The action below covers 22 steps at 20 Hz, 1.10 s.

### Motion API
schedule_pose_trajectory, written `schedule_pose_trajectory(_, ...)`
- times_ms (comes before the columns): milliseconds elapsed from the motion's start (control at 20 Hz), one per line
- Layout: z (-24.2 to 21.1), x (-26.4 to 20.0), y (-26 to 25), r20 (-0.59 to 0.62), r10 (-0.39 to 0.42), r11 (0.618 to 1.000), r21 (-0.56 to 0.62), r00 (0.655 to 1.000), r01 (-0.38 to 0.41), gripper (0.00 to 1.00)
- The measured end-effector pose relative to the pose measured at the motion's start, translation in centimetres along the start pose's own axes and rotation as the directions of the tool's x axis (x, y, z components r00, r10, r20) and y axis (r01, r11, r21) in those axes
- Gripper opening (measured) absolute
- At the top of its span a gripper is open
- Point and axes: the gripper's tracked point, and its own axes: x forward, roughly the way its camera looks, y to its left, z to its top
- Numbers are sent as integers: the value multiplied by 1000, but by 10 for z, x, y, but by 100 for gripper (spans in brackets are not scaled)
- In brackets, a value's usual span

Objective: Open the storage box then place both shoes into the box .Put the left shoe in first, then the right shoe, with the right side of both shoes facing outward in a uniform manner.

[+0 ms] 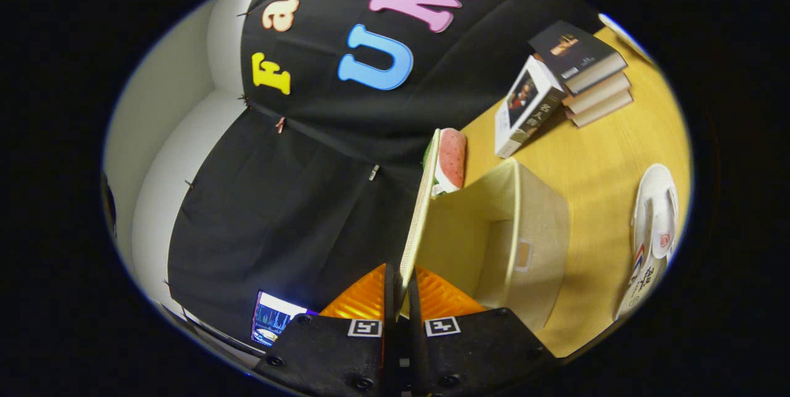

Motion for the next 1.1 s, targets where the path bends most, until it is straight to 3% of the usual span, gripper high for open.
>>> schedule_pose_trajectory(450, -23, 94, 89, -85, 54, 986, -152, 995, -67, 14)
schedule_pose_trajectory(750, -50, 139, 113, -149, 94, 979, -168, 984, -119, 29)
schedule_pose_trajectory(800, -51, 143, 113, -155, 96, 978, -168, 983, -122, 41)
schedule_pose_trajectory(850, -53, 143, 115, -162, 102, 977, -168, 981, -129, 41)
schedule_pose_trajectory(950, -52, 144, 111, -168, 88, 978, -174, 982, -117, 62)
schedule_pose_trajectory(1050, -46, 139, 101, -146, 52, 976, -204, 988, -81, 96)
schedule_pose_trajectory(1100, -40, 134, 94, -127, 21, 972, -231, 992, -50, 96)
